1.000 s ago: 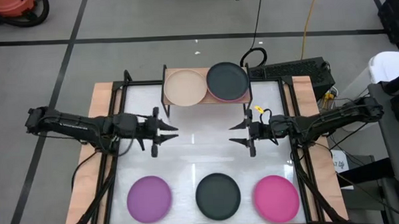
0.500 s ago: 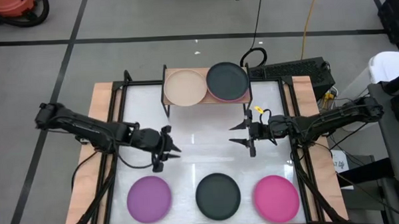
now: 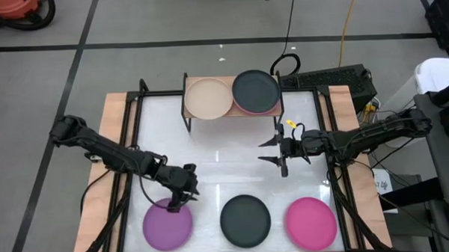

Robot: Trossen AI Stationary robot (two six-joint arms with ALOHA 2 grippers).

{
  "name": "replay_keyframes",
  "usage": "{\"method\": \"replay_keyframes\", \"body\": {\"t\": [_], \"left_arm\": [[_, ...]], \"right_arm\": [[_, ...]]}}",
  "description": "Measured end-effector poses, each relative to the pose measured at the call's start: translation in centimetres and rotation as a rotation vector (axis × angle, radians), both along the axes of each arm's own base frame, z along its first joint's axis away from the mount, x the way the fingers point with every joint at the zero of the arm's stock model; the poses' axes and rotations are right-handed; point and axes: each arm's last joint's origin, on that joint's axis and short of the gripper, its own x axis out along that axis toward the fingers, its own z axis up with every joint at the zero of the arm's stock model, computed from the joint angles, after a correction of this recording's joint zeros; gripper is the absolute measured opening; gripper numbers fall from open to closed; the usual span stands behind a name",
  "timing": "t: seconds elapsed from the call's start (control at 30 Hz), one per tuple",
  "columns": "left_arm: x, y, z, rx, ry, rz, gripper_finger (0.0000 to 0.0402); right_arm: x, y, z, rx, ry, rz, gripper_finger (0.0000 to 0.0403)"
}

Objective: Place and stack plates onto a shelf
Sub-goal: Stack the violet plate on top of the gray plate on the shelf

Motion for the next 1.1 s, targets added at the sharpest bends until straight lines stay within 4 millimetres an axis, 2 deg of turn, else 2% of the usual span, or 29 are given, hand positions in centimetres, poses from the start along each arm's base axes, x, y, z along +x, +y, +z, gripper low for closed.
{"method": "replay_keyframes", "body": {"t": [0.33, 0.63, 0.77, 1.1], "left_arm": [[-0.4, -0.6, -0.6, -0.03, 0.072, -0.019, 0.0106], [-1.6, -1.7, -1.0, -0.03, 0.171, -0.059, 0.0106], [-2.5, -1.7, -1.7, 0.045, 0.256, -0.052, 0.0106], [-1.8, -1.3, -4.3, 0.09, 0.382, -0.068, 0.0106]], "right_arm": [[-1.0, -0.1, 0.5, 0.001, 0.004, 0.002, 0.0183], [-1.2, -0.2, 0.6, 0.0, 0.012, 0.002, 0.0183], [-1.2, -0.2, 0.6, 0.0, 0.016, 0.002, 0.0183], [-1.3, -0.2, 0.5, 0.014, 0.02, -0.002, 0.0183]]}}
